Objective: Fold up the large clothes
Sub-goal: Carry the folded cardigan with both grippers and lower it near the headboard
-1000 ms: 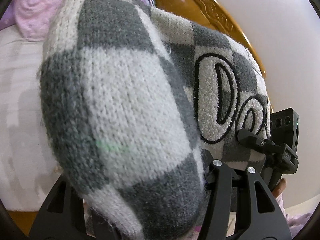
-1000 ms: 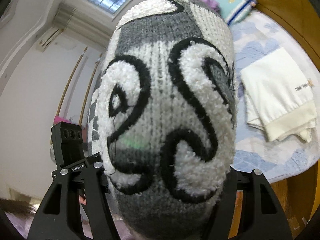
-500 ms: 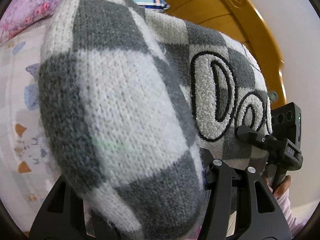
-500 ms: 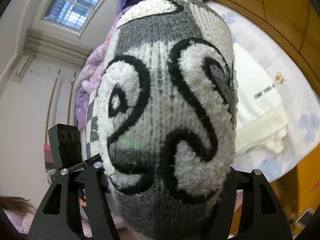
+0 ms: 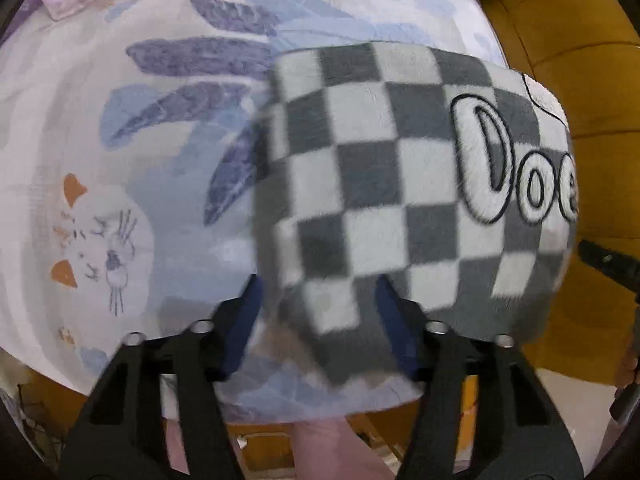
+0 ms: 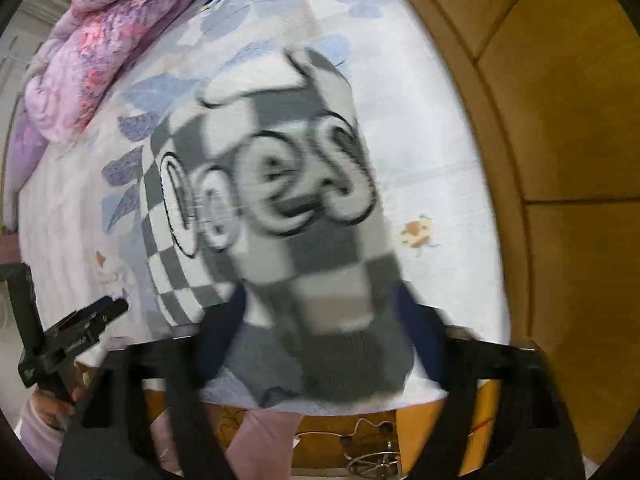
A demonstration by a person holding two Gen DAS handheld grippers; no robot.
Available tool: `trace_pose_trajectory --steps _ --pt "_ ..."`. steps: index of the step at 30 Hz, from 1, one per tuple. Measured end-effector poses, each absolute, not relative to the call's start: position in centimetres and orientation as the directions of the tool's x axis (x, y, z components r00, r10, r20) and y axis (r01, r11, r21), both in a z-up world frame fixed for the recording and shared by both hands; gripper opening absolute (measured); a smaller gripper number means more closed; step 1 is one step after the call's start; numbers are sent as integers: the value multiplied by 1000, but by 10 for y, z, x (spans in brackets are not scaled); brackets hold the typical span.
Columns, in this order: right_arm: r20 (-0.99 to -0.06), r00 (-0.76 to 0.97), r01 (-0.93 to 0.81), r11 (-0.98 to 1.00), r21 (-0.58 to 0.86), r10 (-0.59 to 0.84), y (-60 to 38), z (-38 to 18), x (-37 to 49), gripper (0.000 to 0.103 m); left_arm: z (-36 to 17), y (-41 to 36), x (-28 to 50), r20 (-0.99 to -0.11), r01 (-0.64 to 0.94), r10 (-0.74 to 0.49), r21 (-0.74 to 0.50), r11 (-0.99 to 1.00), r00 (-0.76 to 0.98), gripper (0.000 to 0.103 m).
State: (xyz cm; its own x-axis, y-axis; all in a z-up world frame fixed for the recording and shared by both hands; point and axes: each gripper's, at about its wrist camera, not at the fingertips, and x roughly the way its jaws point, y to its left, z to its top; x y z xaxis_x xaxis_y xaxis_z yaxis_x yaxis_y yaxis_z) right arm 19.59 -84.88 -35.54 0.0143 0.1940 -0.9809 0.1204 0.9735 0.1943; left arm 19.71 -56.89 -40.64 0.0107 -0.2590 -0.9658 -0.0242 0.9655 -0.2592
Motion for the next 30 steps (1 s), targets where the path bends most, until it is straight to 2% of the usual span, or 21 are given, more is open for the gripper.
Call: trace_pose_trajectory --steps 1,2,5,6,8,10,13,15,16,17,18,19,21,30 --pt "-975 3 92 971 220 220 -841 -357 200 29 -407 -572 198 -969 -9 -247 -247 969 21 45" --pt "-977 -3 74 974 212 213 -835 -361 204 24 -410 -572 199 -972 1 -233 -233 973 22 45" --pt "-991 -13 55 990 130 131 -830 -387 216 24 -448 -580 206 -971 -5 -239 -239 971 -18 37" --pt "-991 -32 95 987 127 131 -835 -404 221 26 -471 -589 214 -968 -16 -246 -246 969 -40 37" --pt "-990 -19 158 978 135 140 -846 -421 224 28 -482 -601 223 -973 -5 -230 -230 973 -26 39" --pt "-993 26 93 989 117 115 -840 -412 221 30 -478 -606 229 -982 10 -190 -190 982 -13 39" --pt "-995 20 118 988 104 102 -841 -403 214 35 -469 -603 227 -981 34 -191 -192 981 -32 39" --pt "-996 17 144 986 88 86 -842 -395 209 49 -455 -599 225 -985 73 -170 -170 983 -10 44" --pt "-996 26 169 982 86 83 -842 -386 204 55 -448 -599 224 -989 79 -151 -151 985 -1 64" --pt "-991 52 197 971 132 124 -843 -375 198 64 -439 -595 223 -992 80 -128 -126 989 14 71" --pt "-981 85 225 956 189 174 -842 -364 192 70 -428 -592 222 -990 83 -136 -133 988 33 71" --pt "-976 106 242 946 213 193 -841 -356 187 73 -421 -589 222 -988 86 -149 -145 986 44 71" --pt "-970 141 256 940 227 196 -829 -334 177 83 -398 -578 219 -983 101 -166 -157 982 78 72" --pt "-936 340 290 936 198 93 -710 -242 130 91 -291 -513 194 -941 239 -224 -163 957 254 85"
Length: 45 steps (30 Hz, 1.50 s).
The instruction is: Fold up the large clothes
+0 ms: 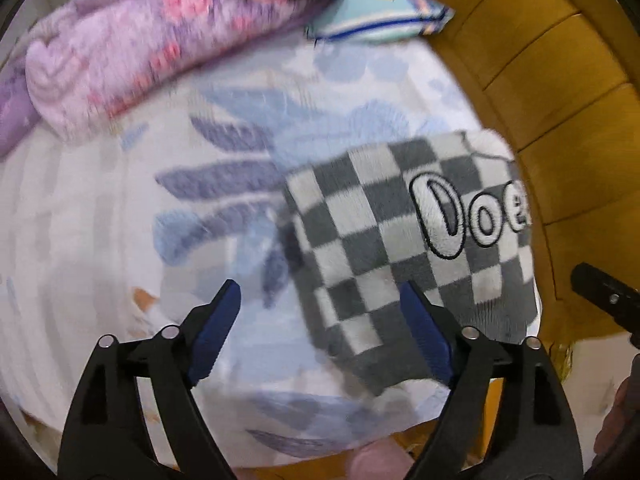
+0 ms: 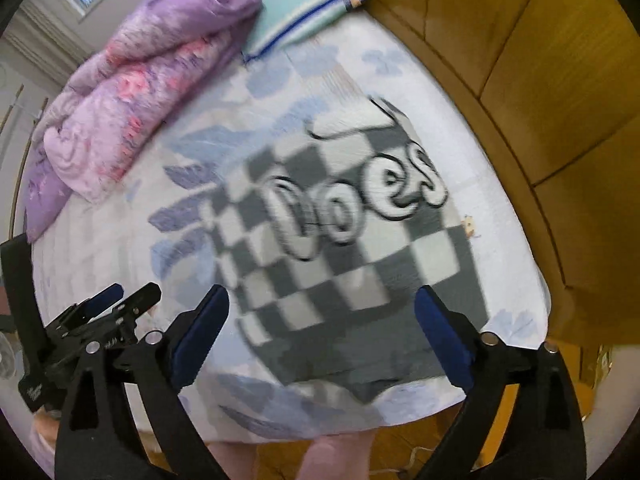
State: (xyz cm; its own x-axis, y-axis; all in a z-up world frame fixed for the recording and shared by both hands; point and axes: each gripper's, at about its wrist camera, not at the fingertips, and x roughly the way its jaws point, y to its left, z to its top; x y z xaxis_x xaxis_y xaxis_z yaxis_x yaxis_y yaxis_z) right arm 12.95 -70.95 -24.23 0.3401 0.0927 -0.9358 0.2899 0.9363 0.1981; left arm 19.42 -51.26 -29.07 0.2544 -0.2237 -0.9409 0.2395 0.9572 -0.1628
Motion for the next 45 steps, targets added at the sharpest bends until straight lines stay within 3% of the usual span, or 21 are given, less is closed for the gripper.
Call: trace_pose_trajectory --steps 2,10,21,31,45 --pt "-925 376 312 932 185 58 -676 -228 120 92 -268 -483 186 -920 291 -259 -172 941 293 90" --pt "-872 486 450 872 195 -55 -522 -176 76 92 -193 -351 158 -854 469 -344 -137 872 390 90" --pt "-774 568 550 829 103 -281 -382 -77 23 92 -86 -210 114 -743 562 -476 -163 811 471 91" --pt "-727 616 525 846 91 -304 -345 -59 10 92 -41 -183 89 -706 583 -491 -136 801 511 92" --pt "-733 610 530 843 94 -302 -336 -61 -7 92 -39 -175 80 -713 554 -475 -145 820 516 92"
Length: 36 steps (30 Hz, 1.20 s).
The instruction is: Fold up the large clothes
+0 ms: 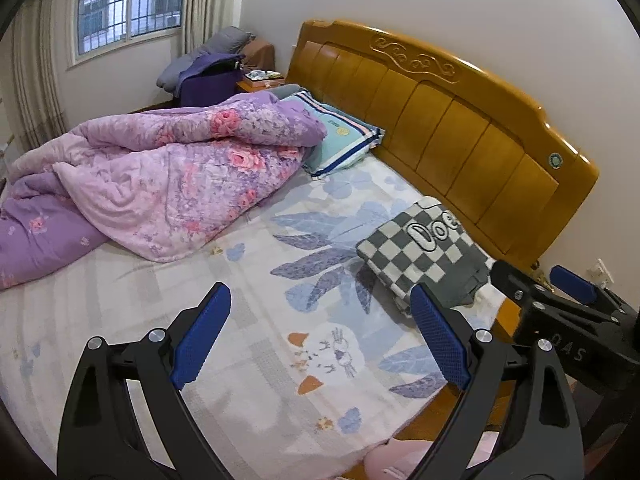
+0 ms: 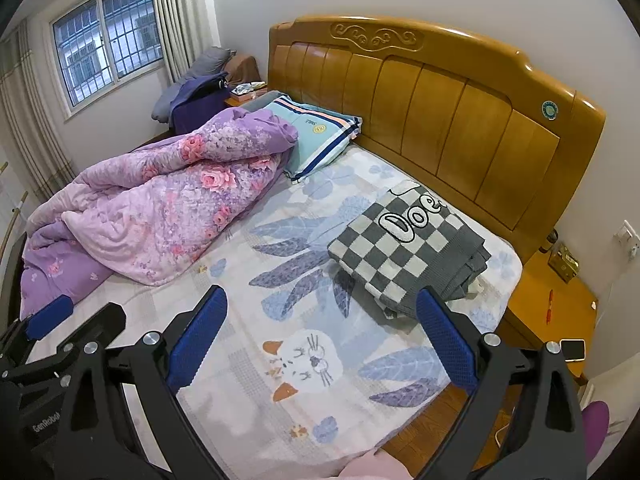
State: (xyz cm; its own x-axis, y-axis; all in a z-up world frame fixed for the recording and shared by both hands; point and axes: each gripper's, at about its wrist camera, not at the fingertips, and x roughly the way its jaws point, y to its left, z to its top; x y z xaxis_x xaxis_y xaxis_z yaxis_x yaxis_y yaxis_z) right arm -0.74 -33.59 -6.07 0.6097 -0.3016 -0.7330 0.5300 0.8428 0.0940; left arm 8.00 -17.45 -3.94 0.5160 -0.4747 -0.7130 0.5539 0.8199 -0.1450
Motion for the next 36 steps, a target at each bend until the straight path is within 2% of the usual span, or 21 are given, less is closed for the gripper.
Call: trace_pose_trajectory --steps 36 --pt "-752 596 521 848 96 -282 -336 -63 -7 92 -42 -177 76 -731 576 -466 -123 808 498 92"
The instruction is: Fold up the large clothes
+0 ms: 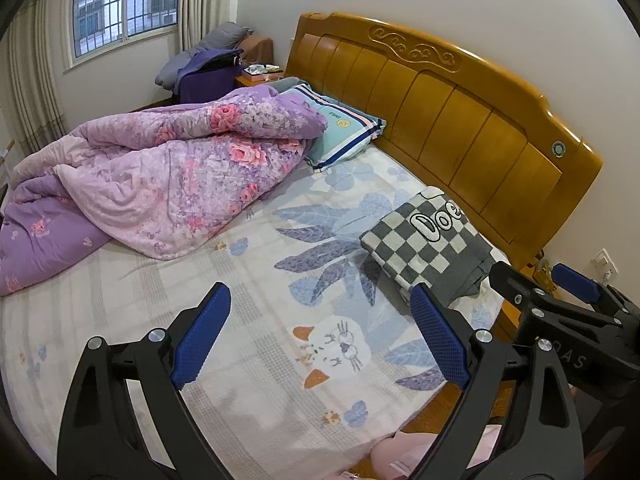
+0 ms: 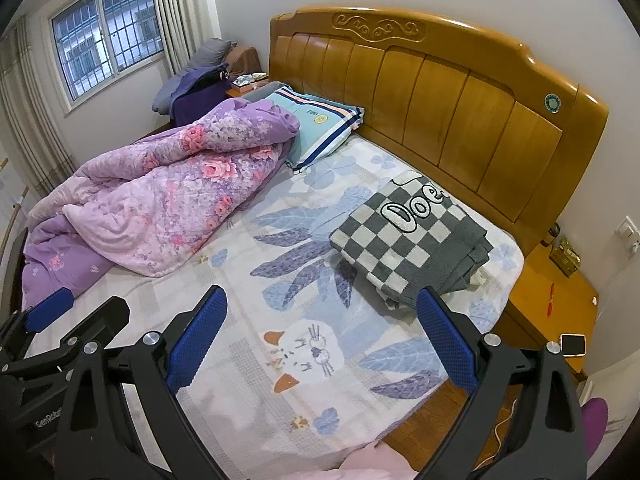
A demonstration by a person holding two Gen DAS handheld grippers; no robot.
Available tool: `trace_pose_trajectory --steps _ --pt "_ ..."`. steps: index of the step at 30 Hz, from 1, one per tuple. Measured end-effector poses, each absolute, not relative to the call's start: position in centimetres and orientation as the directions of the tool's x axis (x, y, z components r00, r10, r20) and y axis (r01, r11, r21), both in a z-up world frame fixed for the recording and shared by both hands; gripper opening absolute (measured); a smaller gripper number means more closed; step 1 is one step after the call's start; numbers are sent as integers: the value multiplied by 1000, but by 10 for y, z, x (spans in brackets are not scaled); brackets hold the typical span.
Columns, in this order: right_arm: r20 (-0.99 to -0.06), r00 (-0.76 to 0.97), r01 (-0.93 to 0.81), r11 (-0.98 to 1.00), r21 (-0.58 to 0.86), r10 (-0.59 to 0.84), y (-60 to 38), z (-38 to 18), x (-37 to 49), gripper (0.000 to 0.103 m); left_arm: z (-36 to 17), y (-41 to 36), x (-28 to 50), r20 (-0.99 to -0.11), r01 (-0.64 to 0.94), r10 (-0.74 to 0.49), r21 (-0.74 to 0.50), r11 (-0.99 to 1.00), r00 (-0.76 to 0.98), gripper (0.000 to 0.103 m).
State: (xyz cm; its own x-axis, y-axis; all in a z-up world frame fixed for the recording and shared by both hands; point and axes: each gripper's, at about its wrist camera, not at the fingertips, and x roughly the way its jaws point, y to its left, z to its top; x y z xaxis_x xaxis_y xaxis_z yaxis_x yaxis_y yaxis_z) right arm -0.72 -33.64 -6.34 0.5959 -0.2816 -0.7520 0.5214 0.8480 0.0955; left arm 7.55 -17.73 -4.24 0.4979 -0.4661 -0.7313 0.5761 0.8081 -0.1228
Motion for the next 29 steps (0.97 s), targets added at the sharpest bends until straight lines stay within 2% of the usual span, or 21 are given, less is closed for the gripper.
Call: trace_pose_trajectory --steps 29 --pt "-734 621 504 857 103 -277 -336 -55 -1 92 -43 -174 79 -735 605 -476 -113 788 482 92"
